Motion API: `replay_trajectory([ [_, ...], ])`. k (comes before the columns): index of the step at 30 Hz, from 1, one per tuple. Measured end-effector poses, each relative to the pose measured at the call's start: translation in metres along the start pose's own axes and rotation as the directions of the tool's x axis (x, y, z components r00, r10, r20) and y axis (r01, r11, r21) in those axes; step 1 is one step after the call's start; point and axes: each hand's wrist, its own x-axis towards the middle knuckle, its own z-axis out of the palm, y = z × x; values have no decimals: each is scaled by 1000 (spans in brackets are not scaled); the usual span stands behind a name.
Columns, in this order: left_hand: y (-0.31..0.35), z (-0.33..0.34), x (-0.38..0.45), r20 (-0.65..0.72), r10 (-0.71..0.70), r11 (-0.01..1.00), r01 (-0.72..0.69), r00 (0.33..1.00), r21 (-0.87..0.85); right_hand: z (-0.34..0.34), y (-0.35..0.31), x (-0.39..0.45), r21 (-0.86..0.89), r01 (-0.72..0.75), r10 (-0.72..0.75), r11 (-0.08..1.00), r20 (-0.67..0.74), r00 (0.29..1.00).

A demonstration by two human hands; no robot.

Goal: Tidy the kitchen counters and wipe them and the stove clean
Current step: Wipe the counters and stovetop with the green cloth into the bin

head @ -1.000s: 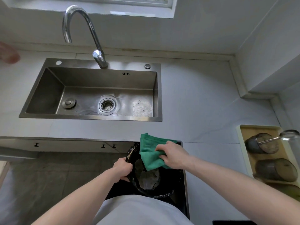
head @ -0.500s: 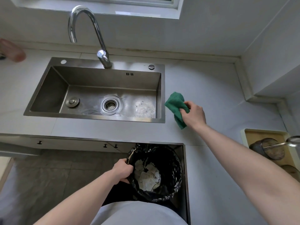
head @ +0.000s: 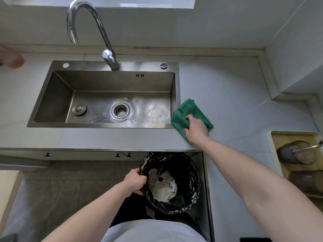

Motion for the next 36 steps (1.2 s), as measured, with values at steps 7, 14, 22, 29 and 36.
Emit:
replay_trajectory([
  [7,5,-9,3,40,20,999,-22,999,47,28,-5,-88,118,51,-59,992,66,996],
  [14,9,-20,13,67,43,987,-52,997,151,51,-25,-154,244,26,-69,969,172,983],
  [22,17,-44,14,147,72,950,-113,986,292,39,-26,-209,500,-166,263,850,-130,956],
  [29,22,-53,15,188,106,894,-177,976,412,25,0,-252,617,-265,556,741,-342,758],
  [36,32,-32,13,198,154,866,-229,968,445,-1,78,-281,598,-395,700,698,-450,554],
])
